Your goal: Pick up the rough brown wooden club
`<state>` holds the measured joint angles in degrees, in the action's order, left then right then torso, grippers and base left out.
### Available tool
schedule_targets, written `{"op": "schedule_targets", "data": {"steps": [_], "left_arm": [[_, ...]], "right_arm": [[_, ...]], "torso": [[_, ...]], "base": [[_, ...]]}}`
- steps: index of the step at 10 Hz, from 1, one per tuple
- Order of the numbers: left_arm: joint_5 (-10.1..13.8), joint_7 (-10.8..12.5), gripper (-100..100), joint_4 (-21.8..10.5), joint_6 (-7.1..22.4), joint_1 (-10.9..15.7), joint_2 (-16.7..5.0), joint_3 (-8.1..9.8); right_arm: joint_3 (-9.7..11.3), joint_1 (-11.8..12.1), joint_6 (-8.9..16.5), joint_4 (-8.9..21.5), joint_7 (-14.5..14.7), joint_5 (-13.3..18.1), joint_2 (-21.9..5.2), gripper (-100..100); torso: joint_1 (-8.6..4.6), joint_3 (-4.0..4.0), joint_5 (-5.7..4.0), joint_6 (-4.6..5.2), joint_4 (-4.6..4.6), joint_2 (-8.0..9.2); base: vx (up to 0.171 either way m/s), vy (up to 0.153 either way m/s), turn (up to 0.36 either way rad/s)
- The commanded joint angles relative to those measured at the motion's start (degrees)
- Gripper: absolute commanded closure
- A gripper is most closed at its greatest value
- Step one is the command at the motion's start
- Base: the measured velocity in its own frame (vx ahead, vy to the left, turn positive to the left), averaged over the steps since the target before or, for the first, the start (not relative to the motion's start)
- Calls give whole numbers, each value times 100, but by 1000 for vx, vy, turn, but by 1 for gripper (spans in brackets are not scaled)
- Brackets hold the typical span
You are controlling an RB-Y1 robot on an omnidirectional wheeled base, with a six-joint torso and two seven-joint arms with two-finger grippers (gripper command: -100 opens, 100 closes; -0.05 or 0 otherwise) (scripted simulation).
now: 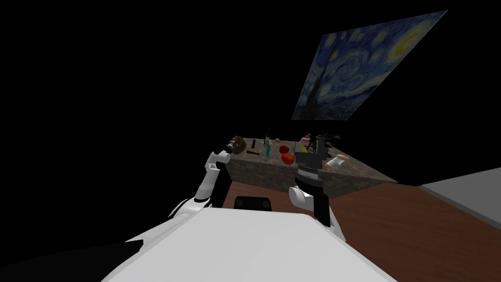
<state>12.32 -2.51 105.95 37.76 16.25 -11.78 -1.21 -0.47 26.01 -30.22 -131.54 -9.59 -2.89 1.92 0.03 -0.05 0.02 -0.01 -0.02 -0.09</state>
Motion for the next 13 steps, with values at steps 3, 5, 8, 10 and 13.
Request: {"op": "schedule_targets", "data": {"steps": [3, 5, 8, 10, 13], "left_arm": [[52, 127, -100, -270, 569, 296, 23, 13], [52, 127, -100, -270, 799, 296, 23, 13], [71, 219, -100, -483, 1221, 501, 52, 28], [86, 319, -100, -701, 1579, 694, 84, 48], [96, 425, -100, -921, 2018, 874, 118, 72]], "right_arm": [[0, 1, 0, 0, 0, 0, 0, 0], [0, 1, 0, 0, 0, 0, 0, 0], [0, 1, 0, 0, 0, 0, 0, 0], [0, 0, 0, 0, 0, 0, 0, 0], [0, 0, 0, 0, 0, 0, 0, 0]], "torso": [[1, 1, 1, -6, 0, 3], [2, 0, 1, -5, -1, -1], [0, -1, 1, -5, -1, -2], [-3, -2, 0, -1, -1, -4], [-4, -2, -1, -2, -1, -4]], "base": [[7, 19, -79], [11, 18, -40], [13, 14, -83], [22, 13, -131], [19, 10, -73]]}}
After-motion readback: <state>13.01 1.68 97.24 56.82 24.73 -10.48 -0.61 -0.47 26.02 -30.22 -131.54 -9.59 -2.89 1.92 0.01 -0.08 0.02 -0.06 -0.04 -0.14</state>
